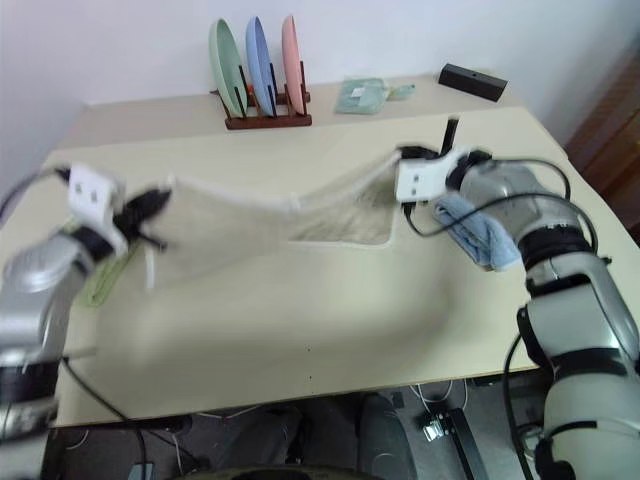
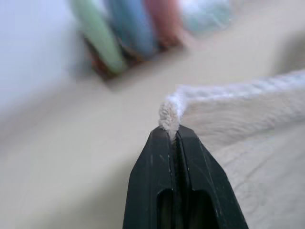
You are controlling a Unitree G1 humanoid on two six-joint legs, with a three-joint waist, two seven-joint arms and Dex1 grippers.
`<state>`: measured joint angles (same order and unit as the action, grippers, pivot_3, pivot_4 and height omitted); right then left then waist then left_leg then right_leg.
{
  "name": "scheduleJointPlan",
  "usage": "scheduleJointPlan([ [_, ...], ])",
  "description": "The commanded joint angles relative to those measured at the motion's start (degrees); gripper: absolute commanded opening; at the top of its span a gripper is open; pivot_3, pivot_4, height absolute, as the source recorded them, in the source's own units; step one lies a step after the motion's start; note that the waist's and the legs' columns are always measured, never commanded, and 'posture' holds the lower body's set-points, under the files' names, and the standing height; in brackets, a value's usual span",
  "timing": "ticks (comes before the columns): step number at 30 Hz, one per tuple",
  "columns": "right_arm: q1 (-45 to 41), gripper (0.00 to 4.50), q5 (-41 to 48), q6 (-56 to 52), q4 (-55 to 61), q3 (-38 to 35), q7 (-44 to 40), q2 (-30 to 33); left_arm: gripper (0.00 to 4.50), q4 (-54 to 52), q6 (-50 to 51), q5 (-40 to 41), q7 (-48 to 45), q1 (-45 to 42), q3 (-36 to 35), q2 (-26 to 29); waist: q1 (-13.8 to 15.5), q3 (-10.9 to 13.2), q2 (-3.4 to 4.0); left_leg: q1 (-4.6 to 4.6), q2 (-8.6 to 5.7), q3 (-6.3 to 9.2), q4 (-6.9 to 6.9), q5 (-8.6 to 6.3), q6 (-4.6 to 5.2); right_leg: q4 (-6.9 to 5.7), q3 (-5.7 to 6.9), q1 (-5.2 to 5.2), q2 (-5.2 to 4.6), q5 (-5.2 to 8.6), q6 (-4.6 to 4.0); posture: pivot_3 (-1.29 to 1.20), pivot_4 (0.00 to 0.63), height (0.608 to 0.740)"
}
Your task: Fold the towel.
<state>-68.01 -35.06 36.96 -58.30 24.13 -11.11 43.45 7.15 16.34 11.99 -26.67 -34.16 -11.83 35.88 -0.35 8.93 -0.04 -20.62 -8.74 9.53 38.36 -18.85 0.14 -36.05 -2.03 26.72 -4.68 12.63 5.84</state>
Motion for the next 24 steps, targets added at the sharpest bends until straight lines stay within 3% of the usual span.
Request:
scheduleJointPlan([
  [1,-10.52,0.03,-1.92,-4.55,-3.72,-2.11,6.81,0.8,0.0,16.09,-11.89,-5.87,6.63,-17.67,0.43,0.87,-0.48,0.0,-0.04,-0.15,-0.01,0.0,0.01,0.0,0.0,-0.02,0.04,0.1,-0.06,-0.01,0.01,0.0,0.15,0.74],
  [4,-13.85,0.03,-1.21,-3.8,-4.64,-2.73,7.39,1.41,0.0,22.74,-16.65,-6.06,5.71,-24.38,0.32,1.53,-1.67,-0.17,-0.13,-0.26,-0.01,-0.16,-0.03,-0.01,0.03,-0.03,0.56,0.47,-0.39,-0.03,0.04,0.0,0.15,0.74],
  [8,-11.0,0.03,3.48,0.56,-1.33,-5.24,0.51,3.15,0.0,17.31,-16.07,-3.53,-1.95,-19.57,0.48,3.89,-3.66,-0.17,-0.13,-0.34,-0.03,-0.19,-0.16,-0.1,0.2,0.01,0.79,0.73,-0.5,-0.03,0.04,0.0,0.15,0.74],
  [11,-4.49,0.03,9.97,2.84,4.48,-7.65,-8.45,4.5,0.0,8.5,-12.12,-0.86,-6.43,-10.04,-0.91,5.98,-4.4,-0.16,-0.12,-0.61,-0.02,-0.22,-0.06,-0.13,0.24,0.0,0.78,0.98,-0.5,-0.03,0.04,0.0,0.15,0.74],
  [14,7.8,0.03,21.04,-0.52,16.79,-9.6,-23.9,6.59,0.0,-3.89,-4.07,4.87,-10.49,4.1,-4.67,7.92,-4.85,-0.15,-0.1,-0.83,0.0,-0.22,0.06,-0.13,0.24,-0.11,0.76,1.23,-0.46,-0.05,0.01,0.0,0.15,0.74],
  [20,31.18,0.03,37.49,-19.52,44.93,-13.38,-44.61,14.0,0.0,-25.57,7.88,13.91,-19.7,33.84,-11.78,11.75,-4.09,0.0,0.16,-0.81,0.02,-0.23,0.51,-0.22,0.3,-0.18,0.75,0.94,-0.39,-0.05,0.0,0.0,0.15,0.74],
  [24,40.64,0.03,44.3,-31.74,55.84,-16.65,-52.11,19.25,0.0,-33.79,14.63,19.58,-23.94,46.61,-15.75,12.95,-1.73,0.04,0.23,-0.62,0.05,-0.28,0.73,-0.43,0.32,-0.18,0.73,0.6,-0.31,-0.19,-0.05,0.0,0.15,0.74],
])
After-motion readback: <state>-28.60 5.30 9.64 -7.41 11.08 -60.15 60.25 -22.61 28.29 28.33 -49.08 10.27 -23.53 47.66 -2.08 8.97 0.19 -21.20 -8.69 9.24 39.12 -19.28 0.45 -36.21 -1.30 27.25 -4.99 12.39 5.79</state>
